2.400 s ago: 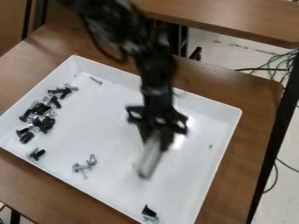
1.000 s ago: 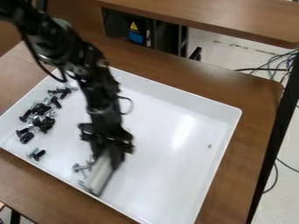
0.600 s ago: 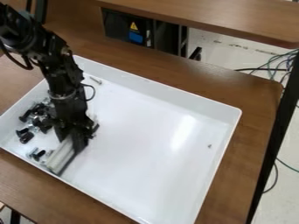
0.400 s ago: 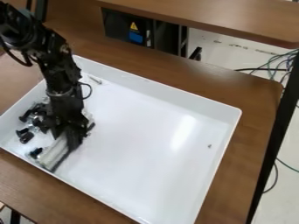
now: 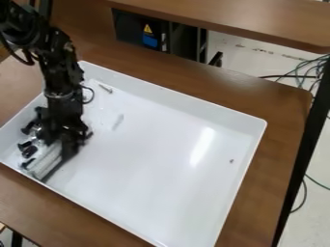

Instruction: Sweep into pile

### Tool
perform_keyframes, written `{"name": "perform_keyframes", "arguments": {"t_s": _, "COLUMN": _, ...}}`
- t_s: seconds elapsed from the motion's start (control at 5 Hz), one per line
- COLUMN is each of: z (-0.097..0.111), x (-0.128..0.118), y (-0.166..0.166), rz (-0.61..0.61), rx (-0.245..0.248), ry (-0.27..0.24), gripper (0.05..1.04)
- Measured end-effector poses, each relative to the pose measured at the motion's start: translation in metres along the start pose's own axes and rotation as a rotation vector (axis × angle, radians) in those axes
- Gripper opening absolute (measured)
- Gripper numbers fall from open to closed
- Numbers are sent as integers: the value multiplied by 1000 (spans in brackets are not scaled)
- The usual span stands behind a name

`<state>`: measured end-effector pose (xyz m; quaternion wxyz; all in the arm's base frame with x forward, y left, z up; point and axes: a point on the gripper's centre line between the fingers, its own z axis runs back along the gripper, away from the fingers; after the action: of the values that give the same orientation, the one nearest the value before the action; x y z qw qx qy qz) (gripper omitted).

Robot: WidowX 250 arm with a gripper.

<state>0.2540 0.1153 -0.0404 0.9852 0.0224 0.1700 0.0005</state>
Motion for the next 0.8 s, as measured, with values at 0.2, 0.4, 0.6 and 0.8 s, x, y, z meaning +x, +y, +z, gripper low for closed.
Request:
{"name": "perform_keyframes", "arguments": {"t_s": 0.2, "z": 10, "x": 4, "y": -6, "rz": -2, "rx": 6, "ry": 22, "gripper": 358}}
{"name": "perform_keyframes", "arguments": {"t_s": 0.4, "z": 21, "x": 6, "y": -27, "rz": 98, "rx": -22, "ry": 23, "gripper": 358}}
{"name": "perform_keyframes", "arguments": {"t_s": 0.6, "z": 52, "x": 14, "y": -76, "rz": 90, "rx": -77, "ry": -56, "gripper": 358}}
{"name": "perform_keyframes", "arguments": {"t_s": 0.8, "z": 59, "x": 19, "y": -122, "rz": 14, "rx": -97, "ry": -79, "gripper": 358}}
